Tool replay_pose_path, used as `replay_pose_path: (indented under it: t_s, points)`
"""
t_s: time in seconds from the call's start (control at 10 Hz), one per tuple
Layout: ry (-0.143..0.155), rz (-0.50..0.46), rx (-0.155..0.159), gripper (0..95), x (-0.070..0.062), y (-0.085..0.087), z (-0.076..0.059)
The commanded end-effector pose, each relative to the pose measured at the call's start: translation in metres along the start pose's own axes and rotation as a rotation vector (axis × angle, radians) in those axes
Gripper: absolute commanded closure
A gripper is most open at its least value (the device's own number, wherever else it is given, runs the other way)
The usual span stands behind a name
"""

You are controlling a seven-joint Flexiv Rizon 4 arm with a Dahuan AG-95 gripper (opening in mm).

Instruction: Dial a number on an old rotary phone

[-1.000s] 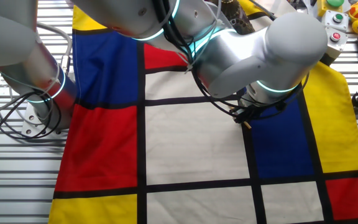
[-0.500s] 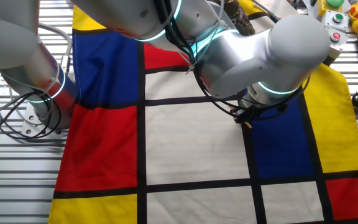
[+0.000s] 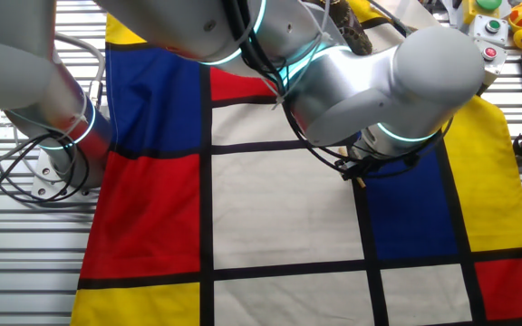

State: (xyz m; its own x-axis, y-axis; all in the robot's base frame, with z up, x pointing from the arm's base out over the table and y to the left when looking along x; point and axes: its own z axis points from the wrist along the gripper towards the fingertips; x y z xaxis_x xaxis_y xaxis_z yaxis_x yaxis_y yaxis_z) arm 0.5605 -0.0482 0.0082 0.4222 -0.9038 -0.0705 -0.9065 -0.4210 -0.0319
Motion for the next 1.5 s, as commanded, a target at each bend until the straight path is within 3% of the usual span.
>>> replay_pose_path:
  t_s: [0.1,0.5,0.6,0.7,0.8,1.1,1.5]
  points:
    - [-0.009,0.074,0.004,95.0,-0.001,0.0,-0.004]
    - [0.008,0.294,-0.012,95.0,-0.011,-0.007,-0.04]
    - [0.008,0.294,-0.012,95.0,-0.011,-0.007,-0.04]
    - [0.033,0.387,-0.041,95.0,-0.028,-0.01,-0.055]
    - [0.062,0.414,-0.061,95.0,-0.04,-0.013,-0.064]
    - [0.062,0.462,-0.08,95.0,-0.06,-0.024,-0.078]
    - [0.077,0.511,-0.088,95.0,-0.093,-0.038,-0.084]
